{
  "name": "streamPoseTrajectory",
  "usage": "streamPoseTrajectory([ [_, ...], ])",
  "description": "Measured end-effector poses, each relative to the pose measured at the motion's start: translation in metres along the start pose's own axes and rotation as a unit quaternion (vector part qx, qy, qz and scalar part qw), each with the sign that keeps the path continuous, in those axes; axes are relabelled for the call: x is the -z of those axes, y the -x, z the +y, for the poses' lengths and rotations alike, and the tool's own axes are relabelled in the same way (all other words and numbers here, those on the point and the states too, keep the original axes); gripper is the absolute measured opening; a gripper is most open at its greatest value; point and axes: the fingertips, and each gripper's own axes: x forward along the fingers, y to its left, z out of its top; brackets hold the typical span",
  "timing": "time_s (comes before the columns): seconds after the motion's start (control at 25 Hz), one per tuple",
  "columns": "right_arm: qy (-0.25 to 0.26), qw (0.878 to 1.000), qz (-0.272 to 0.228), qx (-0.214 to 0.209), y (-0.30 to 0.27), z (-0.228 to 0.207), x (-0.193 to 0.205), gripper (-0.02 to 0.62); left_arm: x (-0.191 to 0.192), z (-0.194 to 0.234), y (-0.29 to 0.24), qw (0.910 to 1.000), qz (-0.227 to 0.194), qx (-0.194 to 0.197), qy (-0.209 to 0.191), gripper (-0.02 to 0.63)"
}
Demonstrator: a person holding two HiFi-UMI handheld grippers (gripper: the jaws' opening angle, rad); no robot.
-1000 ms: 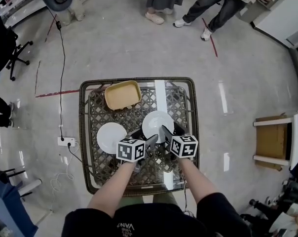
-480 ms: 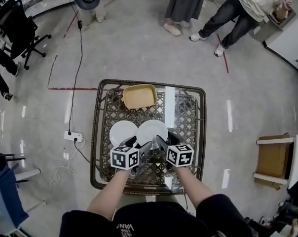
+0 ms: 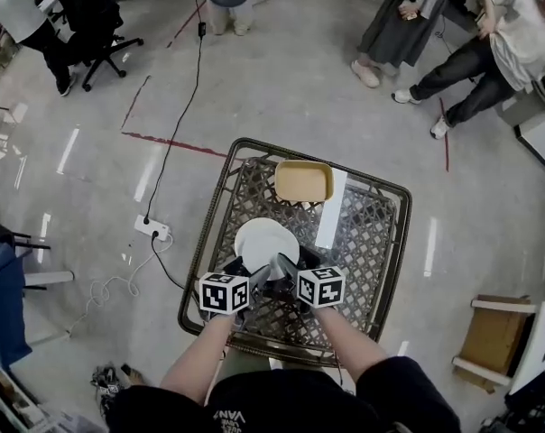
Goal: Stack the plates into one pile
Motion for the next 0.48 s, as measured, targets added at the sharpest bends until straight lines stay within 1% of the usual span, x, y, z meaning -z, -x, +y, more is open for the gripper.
streamPoseTrajectory([
  [0.24,0.021,1.0,0.014,-0.01,-0.025,0.017,-0.008,0.25,-0.002,0.027,0.004,0.9996,-0.001,-0.023,0.013,0.339],
  [0.48,0.034,0.999,0.022,-0.001,-0.036,0.013,-0.012,0.252,-0.004,0.034,-0.005,0.9996,0.011,-0.025,0.012,0.339],
])
